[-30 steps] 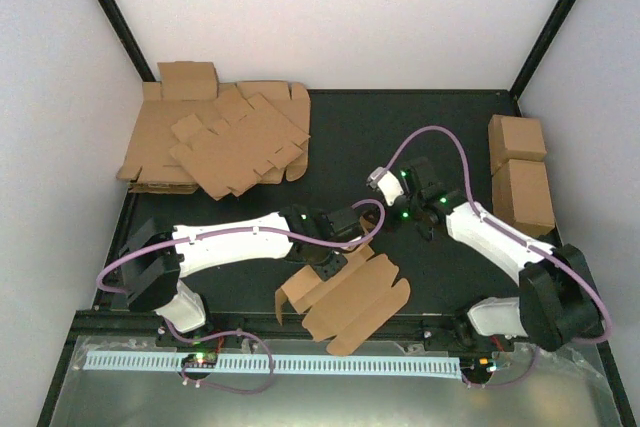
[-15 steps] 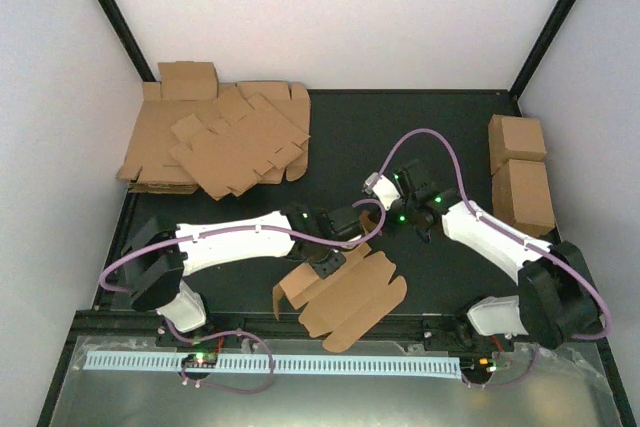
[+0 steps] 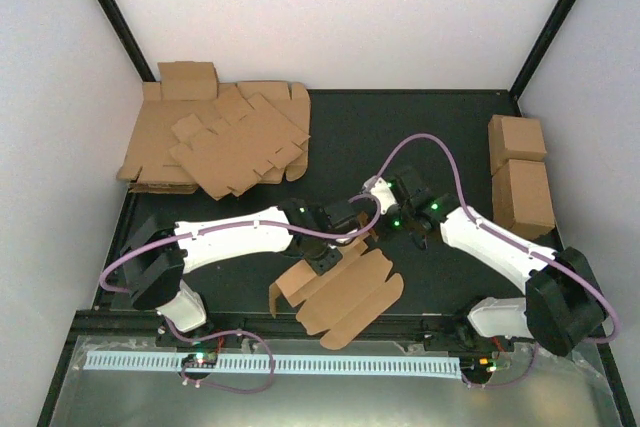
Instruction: Fold the paper box
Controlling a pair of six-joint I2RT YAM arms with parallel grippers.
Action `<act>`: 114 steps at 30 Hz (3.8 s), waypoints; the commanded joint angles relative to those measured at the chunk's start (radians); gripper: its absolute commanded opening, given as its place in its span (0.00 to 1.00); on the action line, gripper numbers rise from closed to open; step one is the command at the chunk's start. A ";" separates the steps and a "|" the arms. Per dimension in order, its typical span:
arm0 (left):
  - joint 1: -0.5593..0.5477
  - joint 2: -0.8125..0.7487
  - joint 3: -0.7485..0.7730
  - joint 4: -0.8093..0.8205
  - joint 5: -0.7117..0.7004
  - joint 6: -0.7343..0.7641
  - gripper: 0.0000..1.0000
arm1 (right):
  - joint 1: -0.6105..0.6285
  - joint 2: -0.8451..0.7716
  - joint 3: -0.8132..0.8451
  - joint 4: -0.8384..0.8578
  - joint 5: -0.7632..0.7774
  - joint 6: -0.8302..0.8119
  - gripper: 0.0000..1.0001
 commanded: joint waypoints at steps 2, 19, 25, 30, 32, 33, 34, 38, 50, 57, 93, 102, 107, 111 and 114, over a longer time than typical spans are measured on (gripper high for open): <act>0.022 -0.002 0.019 0.027 0.018 -0.011 0.45 | 0.045 -0.014 -0.029 -0.002 0.001 0.090 0.07; 0.037 -0.024 0.011 0.063 0.089 -0.009 0.45 | 0.084 0.003 -0.057 0.077 -0.028 0.276 0.20; 0.037 -0.028 0.009 0.063 0.092 -0.005 0.45 | 0.086 0.005 -0.066 0.075 -0.013 0.272 0.25; 0.037 -0.023 0.012 0.063 0.092 -0.003 0.45 | 0.086 -0.005 -0.069 0.063 -0.031 0.250 0.39; 0.037 -0.022 0.012 0.061 0.089 -0.003 0.45 | 0.087 -0.013 -0.072 0.058 -0.029 0.239 0.42; 0.037 -0.022 0.012 0.061 0.089 -0.003 0.45 | 0.087 -0.016 -0.072 0.052 -0.026 0.234 0.42; 0.037 -0.022 0.014 0.060 0.088 -0.003 0.45 | 0.087 -0.017 -0.072 0.048 -0.024 0.232 0.42; 0.037 -0.022 0.017 0.060 0.086 -0.003 0.45 | 0.087 -0.005 -0.073 0.041 -0.012 0.225 0.42; 0.037 -0.024 0.023 0.054 0.092 0.004 0.45 | 0.087 0.021 -0.056 0.128 0.177 0.239 0.35; 0.039 -0.032 0.026 0.060 0.103 0.006 0.45 | 0.088 0.061 -0.062 0.142 0.108 0.219 0.41; 0.112 -0.017 0.037 0.061 0.165 -0.056 0.46 | 0.151 -0.075 -0.080 -0.039 0.155 0.278 0.02; 0.116 -0.060 0.014 0.105 0.255 -0.011 0.46 | 0.156 -0.122 -0.149 0.027 0.116 0.376 0.03; 0.107 -0.054 0.016 0.065 0.237 0.053 0.46 | 0.156 -0.117 -0.139 0.036 0.164 0.362 0.06; 0.094 -0.048 0.028 0.040 0.204 0.066 0.46 | 0.158 -0.081 -0.095 0.014 0.173 0.340 0.06; 0.093 -0.042 0.046 0.045 0.208 0.049 0.46 | 0.165 -0.054 -0.086 0.018 0.171 0.342 0.06</act>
